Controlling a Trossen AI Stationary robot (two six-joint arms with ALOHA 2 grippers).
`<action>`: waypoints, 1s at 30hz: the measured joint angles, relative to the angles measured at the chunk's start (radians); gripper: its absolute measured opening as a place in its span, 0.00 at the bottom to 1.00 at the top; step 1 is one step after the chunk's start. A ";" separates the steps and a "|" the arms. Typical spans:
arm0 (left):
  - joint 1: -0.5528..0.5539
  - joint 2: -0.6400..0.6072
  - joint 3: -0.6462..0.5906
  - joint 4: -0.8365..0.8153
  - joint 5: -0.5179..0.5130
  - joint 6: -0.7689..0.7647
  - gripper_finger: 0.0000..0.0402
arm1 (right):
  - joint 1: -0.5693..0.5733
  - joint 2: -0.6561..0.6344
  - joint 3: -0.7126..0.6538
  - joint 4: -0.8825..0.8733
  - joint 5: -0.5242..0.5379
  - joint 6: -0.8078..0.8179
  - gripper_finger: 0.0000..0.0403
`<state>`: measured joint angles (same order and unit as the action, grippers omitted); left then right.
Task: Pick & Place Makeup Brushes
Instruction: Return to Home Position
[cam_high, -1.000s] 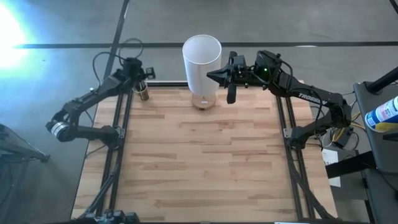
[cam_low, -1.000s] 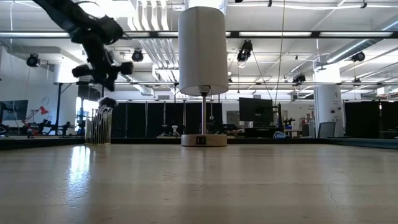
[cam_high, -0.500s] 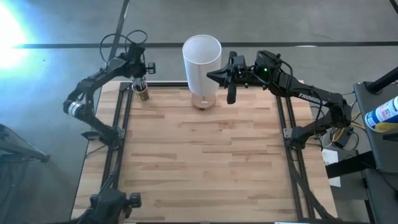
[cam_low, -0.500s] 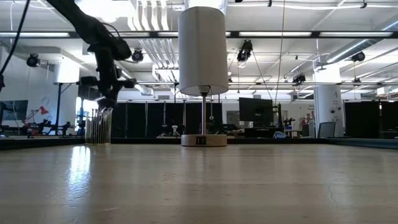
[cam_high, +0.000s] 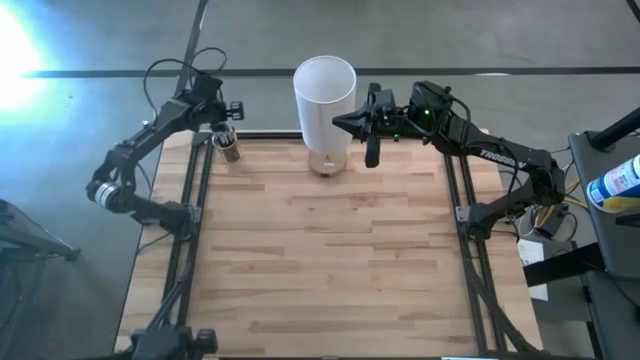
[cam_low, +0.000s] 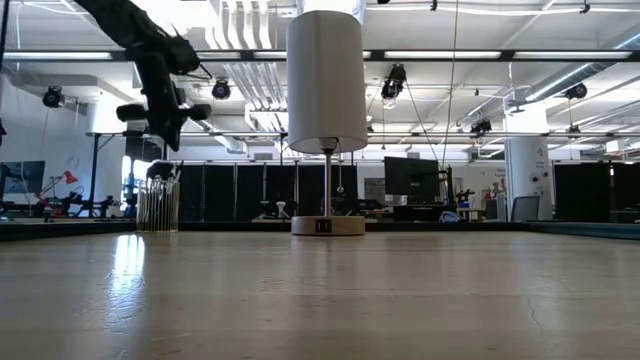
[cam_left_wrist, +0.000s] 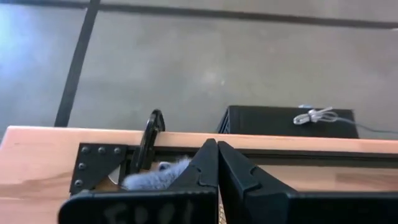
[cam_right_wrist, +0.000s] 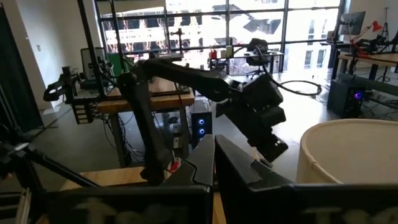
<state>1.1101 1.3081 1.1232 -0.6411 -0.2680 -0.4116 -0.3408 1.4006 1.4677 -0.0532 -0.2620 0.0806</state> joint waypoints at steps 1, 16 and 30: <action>-0.005 -0.016 0.000 -0.001 0.000 0.007 0.00 | 0.000 0.000 0.000 0.000 0.000 -0.003 0.02; -0.339 -0.241 -0.300 0.665 0.238 0.123 0.00 | -0.001 -0.039 -0.135 -0.021 -0.058 -0.152 0.02; -0.542 -0.269 -0.666 1.085 0.406 0.062 0.00 | -0.011 -0.427 -0.691 0.225 -0.053 -0.022 0.02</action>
<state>0.5685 1.0388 0.4576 0.4435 0.1377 -0.3491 -0.3519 0.9736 0.7763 0.1722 -0.3152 0.0584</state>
